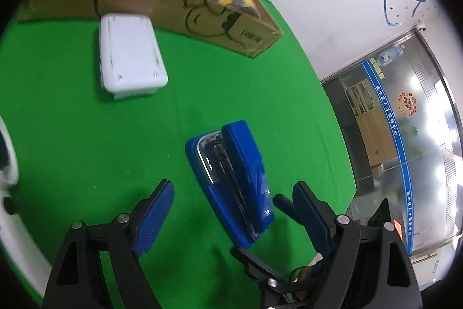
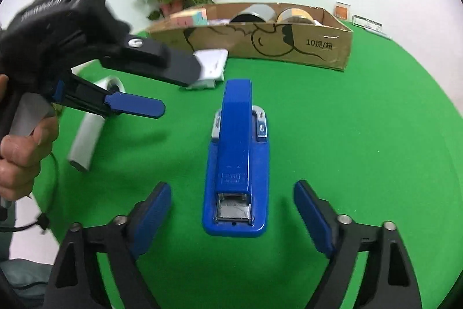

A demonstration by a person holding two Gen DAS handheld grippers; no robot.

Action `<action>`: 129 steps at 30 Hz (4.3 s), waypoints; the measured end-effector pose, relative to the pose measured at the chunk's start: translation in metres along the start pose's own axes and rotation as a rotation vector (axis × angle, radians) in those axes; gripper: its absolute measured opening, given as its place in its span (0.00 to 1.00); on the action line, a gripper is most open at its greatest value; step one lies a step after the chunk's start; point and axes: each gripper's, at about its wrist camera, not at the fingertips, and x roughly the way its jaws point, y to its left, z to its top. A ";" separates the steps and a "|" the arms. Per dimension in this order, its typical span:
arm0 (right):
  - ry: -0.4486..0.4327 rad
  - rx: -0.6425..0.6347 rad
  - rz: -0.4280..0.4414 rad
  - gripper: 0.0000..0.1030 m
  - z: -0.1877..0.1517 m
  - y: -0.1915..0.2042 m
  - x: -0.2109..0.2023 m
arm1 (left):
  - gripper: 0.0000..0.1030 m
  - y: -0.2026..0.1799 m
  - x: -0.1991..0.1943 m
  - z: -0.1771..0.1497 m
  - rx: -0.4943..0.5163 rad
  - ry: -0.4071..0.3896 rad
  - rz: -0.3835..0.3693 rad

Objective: Organize rigid objects
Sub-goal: 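Move both grippers to the blue stapler and grasp it, then lift the blue stapler and carry it over the box, then lower the stapler upright beside the silver cylinder, open both grippers, then move both grippers to the white folding phone stand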

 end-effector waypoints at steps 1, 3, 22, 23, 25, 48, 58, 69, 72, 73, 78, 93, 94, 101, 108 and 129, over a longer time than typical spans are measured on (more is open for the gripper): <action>0.025 -0.004 -0.009 0.59 -0.001 0.003 0.005 | 0.81 0.002 0.005 -0.001 -0.013 0.013 -0.019; 0.027 -0.021 -0.037 0.49 -0.004 0.005 0.006 | 0.81 0.002 0.014 -0.003 -0.023 0.036 -0.028; 0.105 0.272 0.194 0.47 -0.007 0.002 -0.028 | 0.56 0.000 0.030 -0.009 -0.026 0.095 -0.016; 0.096 0.269 0.194 0.47 -0.005 0.002 -0.028 | 0.56 0.001 0.027 -0.009 -0.031 0.085 -0.017; 0.081 0.261 0.193 0.47 0.006 -0.004 -0.015 | 0.56 0.000 0.021 -0.005 -0.033 0.063 -0.024; -0.163 0.144 0.158 0.47 0.203 0.023 -0.015 | 0.54 -0.023 -0.072 0.142 0.178 -0.168 -0.001; -0.012 0.232 0.212 0.47 0.312 0.008 0.087 | 0.54 0.026 -0.046 0.242 0.086 -0.051 0.036; 0.095 0.275 0.186 0.47 0.326 0.008 0.159 | 0.54 0.071 -0.009 0.275 -0.001 0.085 0.037; 0.106 0.265 0.194 0.38 0.328 0.012 0.164 | 0.51 0.068 -0.007 0.277 0.014 0.108 0.064; 0.110 0.281 0.197 0.39 0.328 0.012 0.165 | 0.51 0.068 -0.006 0.277 0.016 0.122 0.070; 0.117 0.280 0.178 0.39 0.326 0.006 0.177 | 0.52 0.066 -0.009 0.277 0.008 0.133 0.095; 0.109 0.198 0.126 0.21 0.325 0.011 0.190 | 0.53 0.086 -0.058 0.261 0.065 -0.003 0.200; 0.104 0.191 0.118 0.21 0.324 0.013 0.190 | 0.53 0.089 -0.058 0.259 0.062 -0.006 0.206; 0.125 0.247 0.110 0.21 0.314 0.014 0.182 | 0.53 0.086 -0.069 0.252 0.072 -0.041 0.220; -0.003 0.211 0.099 0.59 0.303 0.017 0.143 | 0.58 0.048 -0.110 0.224 0.208 -0.304 0.328; 0.136 0.069 0.151 0.63 0.177 0.046 0.153 | 0.99 0.019 -0.143 0.024 0.097 -0.466 0.552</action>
